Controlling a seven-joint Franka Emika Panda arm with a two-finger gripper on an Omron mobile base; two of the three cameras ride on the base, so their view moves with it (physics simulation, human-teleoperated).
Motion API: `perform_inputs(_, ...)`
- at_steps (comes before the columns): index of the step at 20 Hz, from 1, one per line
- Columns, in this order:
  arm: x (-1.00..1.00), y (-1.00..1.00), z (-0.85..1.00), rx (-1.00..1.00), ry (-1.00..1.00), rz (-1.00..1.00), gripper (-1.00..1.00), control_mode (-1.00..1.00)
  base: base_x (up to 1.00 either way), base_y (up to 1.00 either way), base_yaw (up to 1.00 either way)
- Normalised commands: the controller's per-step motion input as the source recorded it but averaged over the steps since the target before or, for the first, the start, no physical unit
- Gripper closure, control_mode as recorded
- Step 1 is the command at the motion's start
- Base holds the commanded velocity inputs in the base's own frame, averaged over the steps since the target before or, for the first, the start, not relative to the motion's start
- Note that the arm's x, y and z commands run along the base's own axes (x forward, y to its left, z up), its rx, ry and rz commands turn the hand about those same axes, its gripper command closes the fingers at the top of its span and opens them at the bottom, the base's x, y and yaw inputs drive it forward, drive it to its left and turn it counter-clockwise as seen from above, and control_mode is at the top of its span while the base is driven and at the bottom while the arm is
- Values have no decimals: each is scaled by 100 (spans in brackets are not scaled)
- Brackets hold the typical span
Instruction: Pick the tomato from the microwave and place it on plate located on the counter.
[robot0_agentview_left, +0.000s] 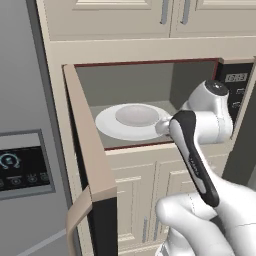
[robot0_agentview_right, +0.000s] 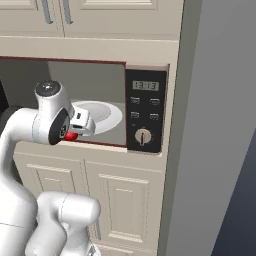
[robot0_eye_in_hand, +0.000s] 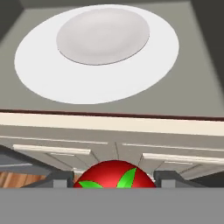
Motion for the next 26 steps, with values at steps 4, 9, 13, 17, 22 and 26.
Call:
perform_inputs(4, -66, -21, 19, 0, 4, 0, 100, -100, 0, 0, 0)
perform_inputs(9, -34, 0, 18, 0, 8, 0, 100, -100, 0, 0, 0)
perform_inputs(13, -28, -3, 19, 0, 6, 0, 100, -100, 0, 0, 0)
perform_inputs(17, -13, 0, 20, 0, 6, 0, 100, -100, 0, 0, 0)
perform_inputs(22, -23, 0, 8, -5, 0, -1, 100, -100, 0, 0, 0)
perform_inputs(26, -28, 0, 2, -6, 0, -2, 100, -100, 0, 0, 0)
